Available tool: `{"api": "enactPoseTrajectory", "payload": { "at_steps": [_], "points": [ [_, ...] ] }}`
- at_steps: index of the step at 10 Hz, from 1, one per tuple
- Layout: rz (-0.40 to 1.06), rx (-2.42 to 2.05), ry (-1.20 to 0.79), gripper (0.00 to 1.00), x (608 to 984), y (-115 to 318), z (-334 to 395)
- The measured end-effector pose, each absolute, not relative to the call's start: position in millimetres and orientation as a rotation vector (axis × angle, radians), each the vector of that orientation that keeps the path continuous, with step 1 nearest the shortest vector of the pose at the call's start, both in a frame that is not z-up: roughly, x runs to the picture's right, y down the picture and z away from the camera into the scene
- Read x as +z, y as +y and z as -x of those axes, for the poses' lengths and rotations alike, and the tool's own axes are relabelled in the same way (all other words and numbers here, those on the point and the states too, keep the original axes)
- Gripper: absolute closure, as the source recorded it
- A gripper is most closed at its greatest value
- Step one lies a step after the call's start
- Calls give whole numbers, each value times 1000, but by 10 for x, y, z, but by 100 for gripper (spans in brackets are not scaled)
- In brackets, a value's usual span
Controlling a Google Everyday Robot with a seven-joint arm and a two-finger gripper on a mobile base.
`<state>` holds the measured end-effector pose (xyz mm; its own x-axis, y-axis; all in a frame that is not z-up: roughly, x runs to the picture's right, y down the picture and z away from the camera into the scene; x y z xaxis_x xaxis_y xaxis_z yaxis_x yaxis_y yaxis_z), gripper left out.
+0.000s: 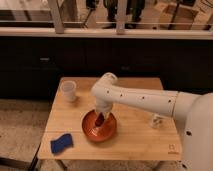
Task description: Place the pepper in the ceramic bowl
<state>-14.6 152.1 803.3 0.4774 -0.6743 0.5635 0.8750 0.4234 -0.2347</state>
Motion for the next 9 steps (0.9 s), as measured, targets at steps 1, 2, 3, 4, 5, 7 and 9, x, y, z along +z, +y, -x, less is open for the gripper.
{"api": "enactPoseTrajectory", "payload": {
  "at_steps": [1,2,3,4,5,7,9],
  "points": [
    [545,-1004,-418,52,8036,1532,139],
    [544,-1002,-417,50,8038,1533,130],
    [544,-1002,-417,45,8037,1531,125],
    [543,-1003,-416,43,8032,1522,129],
    [543,-1005,-418,43,8030,1523,136],
    [543,-1006,-419,43,8022,1520,134],
    [543,-1003,-420,43,8027,1528,120]
  ]
}}
